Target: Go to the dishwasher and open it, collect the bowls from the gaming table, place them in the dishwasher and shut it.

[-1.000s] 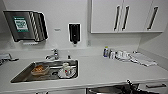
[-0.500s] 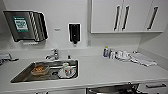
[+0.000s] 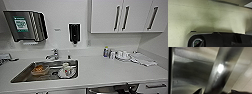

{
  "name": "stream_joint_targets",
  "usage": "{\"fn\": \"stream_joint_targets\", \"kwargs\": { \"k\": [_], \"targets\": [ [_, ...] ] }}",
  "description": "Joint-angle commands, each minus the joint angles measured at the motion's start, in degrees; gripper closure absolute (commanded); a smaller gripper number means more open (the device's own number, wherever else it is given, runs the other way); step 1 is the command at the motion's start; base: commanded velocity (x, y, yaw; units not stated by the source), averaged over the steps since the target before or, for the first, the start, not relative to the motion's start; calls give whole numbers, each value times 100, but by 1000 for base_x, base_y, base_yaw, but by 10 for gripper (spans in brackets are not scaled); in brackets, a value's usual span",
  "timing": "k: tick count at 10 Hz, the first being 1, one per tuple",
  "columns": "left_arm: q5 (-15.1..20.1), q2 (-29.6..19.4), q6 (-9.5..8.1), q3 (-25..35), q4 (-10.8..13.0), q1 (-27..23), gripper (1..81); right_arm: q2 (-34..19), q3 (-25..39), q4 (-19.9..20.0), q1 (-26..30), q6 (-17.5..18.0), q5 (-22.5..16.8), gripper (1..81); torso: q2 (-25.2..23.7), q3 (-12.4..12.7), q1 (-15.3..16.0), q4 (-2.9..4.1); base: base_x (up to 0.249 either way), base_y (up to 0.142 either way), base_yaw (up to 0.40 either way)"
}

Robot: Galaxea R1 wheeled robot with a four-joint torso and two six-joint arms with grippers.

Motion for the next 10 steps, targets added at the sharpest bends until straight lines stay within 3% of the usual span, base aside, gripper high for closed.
{"fn": "stream_joint_targets", "kwargs": {
  "k": [1,4,6,10],
  "targets": [
    [249,16,0,-134,15,-294,10,-91,-106,-114,613,-23,-293,10,0,0,0,0,0,0,0],
    [249,61,0,-240,15,-285,10,-169,-116,-211,393,-57,-934,10,0,0,0,0,0,0,0],
    [249,70,0,-240,24,-294,10,-371,217,-229,270,-188,-1207,10,0,0,0,0,0,0,0],
    [249,96,0,-232,32,-285,10,-671,939,-246,-99,-751,-1110,10,2,0,0,0,0,0,0]
  ]
}}
